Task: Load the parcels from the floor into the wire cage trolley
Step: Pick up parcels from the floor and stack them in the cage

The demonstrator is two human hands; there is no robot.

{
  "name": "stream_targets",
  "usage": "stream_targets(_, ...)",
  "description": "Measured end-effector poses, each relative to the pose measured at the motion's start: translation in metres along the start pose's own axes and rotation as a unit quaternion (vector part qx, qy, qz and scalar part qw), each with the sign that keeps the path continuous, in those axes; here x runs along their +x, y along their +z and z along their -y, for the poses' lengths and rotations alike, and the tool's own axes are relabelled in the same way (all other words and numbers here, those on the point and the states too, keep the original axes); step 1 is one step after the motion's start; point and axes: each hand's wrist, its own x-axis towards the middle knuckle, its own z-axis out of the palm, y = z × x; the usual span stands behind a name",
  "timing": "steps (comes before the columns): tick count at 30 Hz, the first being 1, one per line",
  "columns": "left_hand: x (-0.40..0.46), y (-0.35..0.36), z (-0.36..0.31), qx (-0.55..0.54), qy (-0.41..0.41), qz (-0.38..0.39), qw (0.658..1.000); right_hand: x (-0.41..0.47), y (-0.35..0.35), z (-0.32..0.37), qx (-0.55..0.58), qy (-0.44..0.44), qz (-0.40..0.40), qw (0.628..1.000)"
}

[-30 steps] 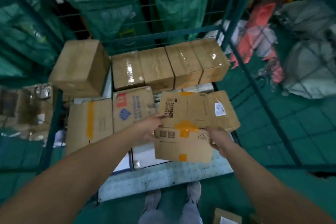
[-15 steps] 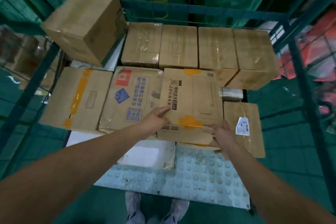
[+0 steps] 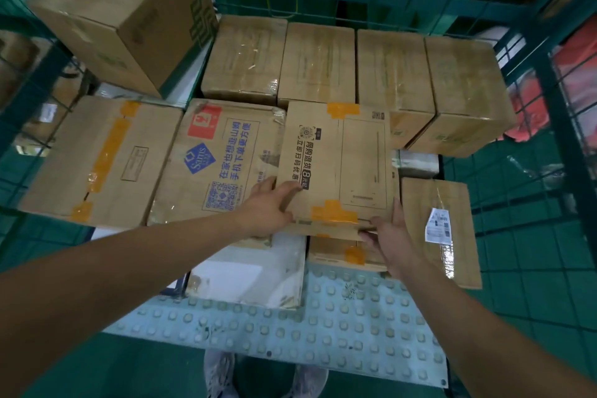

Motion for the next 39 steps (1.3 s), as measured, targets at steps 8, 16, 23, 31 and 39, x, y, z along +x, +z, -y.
stream_targets(8, -0.008, 0.007, -0.006, 0.084, -0.001, -0.002, 0.996, -0.011, 0.009, -0.002, -0.093, -0.023, -0.067, 0.993)
stream_targets(16, -0.051, -0.072, -0.013, 0.04, -0.077, 0.005, 0.996, -0.07, 0.037, 0.059, -0.233, 0.014, -0.072, 0.97)
stream_targets(23, -0.111, -0.199, 0.016, -0.06, -0.128, -0.102, 0.985, -0.126, 0.122, 0.141, -0.222, -0.029, 0.062, 0.973)
stream_targets(31, -0.116, -0.311, 0.119, -0.193, -0.185, -0.161, 0.95, -0.138, 0.291, 0.197, -0.249, -0.07, 0.119, 0.959)
stream_targets(39, -0.073, -0.369, 0.215, -0.308, -0.198, -0.151, 0.918, -0.085, 0.447, 0.219, -0.229, -0.024, 0.164, 0.959)
